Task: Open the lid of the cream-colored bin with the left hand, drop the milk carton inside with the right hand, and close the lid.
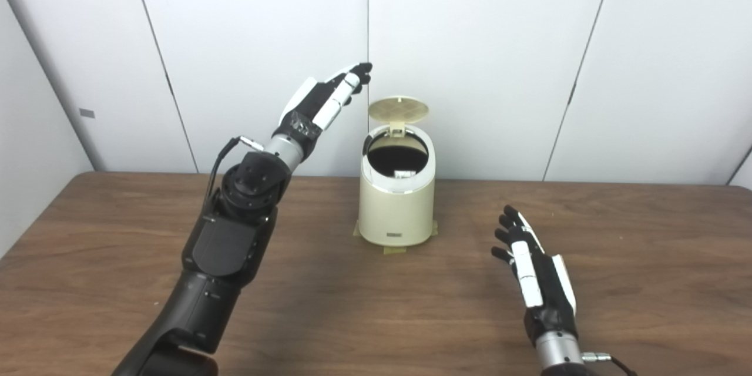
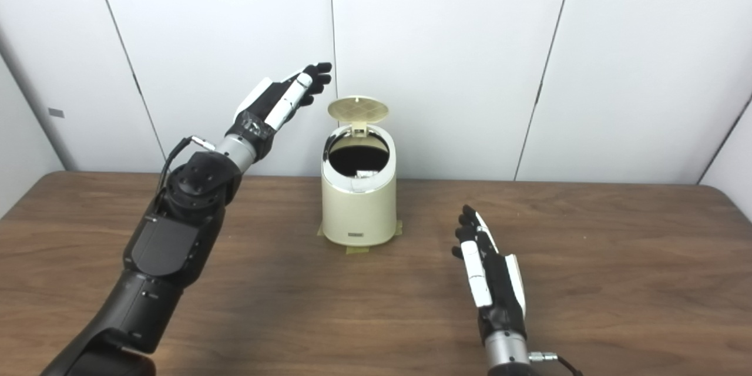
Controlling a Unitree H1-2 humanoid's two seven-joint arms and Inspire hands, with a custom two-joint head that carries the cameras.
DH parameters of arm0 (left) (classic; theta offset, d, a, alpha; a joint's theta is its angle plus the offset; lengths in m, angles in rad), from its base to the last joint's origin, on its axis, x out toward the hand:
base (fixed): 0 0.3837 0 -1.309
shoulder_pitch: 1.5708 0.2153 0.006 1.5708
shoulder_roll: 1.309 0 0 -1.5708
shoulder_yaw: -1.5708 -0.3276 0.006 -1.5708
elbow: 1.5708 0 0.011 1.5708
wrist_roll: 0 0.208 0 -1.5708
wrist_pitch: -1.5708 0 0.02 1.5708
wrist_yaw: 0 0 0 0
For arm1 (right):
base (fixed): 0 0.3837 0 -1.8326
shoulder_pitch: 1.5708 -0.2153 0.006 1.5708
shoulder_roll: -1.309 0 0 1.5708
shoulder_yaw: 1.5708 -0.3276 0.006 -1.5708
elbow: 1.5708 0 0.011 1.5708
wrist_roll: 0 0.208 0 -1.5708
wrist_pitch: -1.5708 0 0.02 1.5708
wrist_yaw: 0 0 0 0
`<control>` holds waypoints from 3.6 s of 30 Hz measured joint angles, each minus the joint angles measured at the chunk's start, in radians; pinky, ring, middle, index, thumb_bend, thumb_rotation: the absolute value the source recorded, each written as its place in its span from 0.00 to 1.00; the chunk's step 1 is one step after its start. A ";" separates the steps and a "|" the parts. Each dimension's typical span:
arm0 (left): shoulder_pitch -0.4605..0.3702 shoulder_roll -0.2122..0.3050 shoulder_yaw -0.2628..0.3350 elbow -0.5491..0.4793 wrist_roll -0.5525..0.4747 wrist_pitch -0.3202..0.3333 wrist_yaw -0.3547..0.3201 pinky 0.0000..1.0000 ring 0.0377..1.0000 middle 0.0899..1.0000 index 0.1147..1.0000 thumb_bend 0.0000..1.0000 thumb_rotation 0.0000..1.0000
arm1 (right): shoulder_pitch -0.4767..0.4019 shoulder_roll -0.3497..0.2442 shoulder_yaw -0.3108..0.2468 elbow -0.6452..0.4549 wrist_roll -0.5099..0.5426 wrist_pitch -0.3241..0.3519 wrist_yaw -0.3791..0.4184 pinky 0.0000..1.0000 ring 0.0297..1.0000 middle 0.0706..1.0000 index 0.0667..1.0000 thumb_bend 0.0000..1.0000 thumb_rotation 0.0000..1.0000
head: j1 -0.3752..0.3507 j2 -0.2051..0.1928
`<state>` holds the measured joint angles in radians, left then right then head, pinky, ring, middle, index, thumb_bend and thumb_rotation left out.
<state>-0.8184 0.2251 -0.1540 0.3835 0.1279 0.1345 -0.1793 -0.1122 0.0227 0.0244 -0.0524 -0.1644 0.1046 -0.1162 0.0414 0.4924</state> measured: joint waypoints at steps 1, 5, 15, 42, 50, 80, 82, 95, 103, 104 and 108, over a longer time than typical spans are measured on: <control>-0.003 0.004 -0.015 0.001 0.022 -0.003 -0.001 0.93 0.95 0.90 0.91 0.45 1.00 | 0.001 -0.006 0.000 0.005 -0.002 0.000 0.000 0.80 0.89 0.90 0.92 0.50 1.00 | 0.000 0.000; -0.017 0.015 -0.064 0.001 0.094 -0.031 -0.015 0.96 0.94 0.88 0.89 0.47 1.00 | 0.001 -0.019 0.000 0.025 -0.009 -0.011 0.000 0.78 0.88 0.89 0.92 0.50 1.00 | -0.002 0.003; -0.039 0.073 -0.200 -0.005 0.376 -0.158 0.014 0.79 0.83 0.81 0.81 0.46 1.00 | -0.007 -0.029 0.012 0.054 -0.045 -0.023 -0.003 0.79 0.87 0.88 0.92 0.53 1.00 | -0.018 0.008; 0.102 0.157 -0.300 -0.209 0.865 -0.184 0.050 0.81 0.82 0.76 0.76 0.43 1.00 | -0.010 0.004 0.008 -0.031 -0.092 0.121 -0.010 0.74 0.85 0.86 0.91 0.52 1.00 | -0.052 0.058; 0.123 0.175 -0.305 -0.216 0.907 -0.228 0.057 0.83 0.81 0.75 0.75 0.43 1.00 | -0.008 0.004 0.008 -0.039 -0.100 0.127 -0.010 0.73 0.85 0.86 0.91 0.51 1.00 | -0.051 0.066; 0.147 0.220 -0.412 -0.230 1.131 -0.324 0.181 0.96 0.92 0.85 0.79 0.46 0.99 | -0.008 0.005 0.005 -0.040 -0.131 0.144 -0.011 0.68 0.84 0.84 0.91 0.50 1.00 | -0.052 0.087; 0.147 0.220 -0.413 -0.231 1.133 -0.329 0.178 0.96 0.92 0.85 0.79 0.47 1.00 | -0.008 0.005 0.005 -0.040 -0.132 0.144 -0.011 0.68 0.83 0.84 0.91 0.50 1.00 | -0.052 0.090; 0.125 0.219 -0.421 -0.248 1.154 -0.318 0.099 0.98 0.92 0.85 0.75 0.47 1.00 | -0.009 0.010 0.004 -0.071 -0.132 0.176 -0.011 0.67 0.82 0.83 0.91 0.48 1.00 | -0.052 0.104; 0.127 0.212 -0.401 -0.263 1.100 -0.312 0.062 0.95 0.87 0.81 0.75 0.45 0.99 | -0.009 0.009 0.004 -0.074 -0.132 0.183 -0.011 0.68 0.82 0.83 0.91 0.50 1.00 | -0.049 0.110; 0.131 0.209 -0.391 -0.262 1.084 -0.312 0.064 0.94 0.87 0.81 0.76 0.45 0.98 | -0.009 0.009 0.003 -0.074 -0.132 0.183 -0.011 0.68 0.82 0.83 0.90 0.50 1.00 | -0.048 0.110; 0.156 0.191 -0.331 -0.260 1.016 -0.307 0.062 0.91 0.88 0.83 0.82 0.43 1.00 | -0.009 0.007 -0.001 -0.074 -0.129 0.183 -0.010 0.69 0.82 0.83 0.91 0.50 1.00 | -0.046 0.117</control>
<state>-0.6624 0.4157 -0.4846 0.1234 1.1436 -0.1725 -0.1171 -0.1216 0.0294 0.0231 -0.1261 -0.2938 0.2875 -0.1264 -0.0046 0.6090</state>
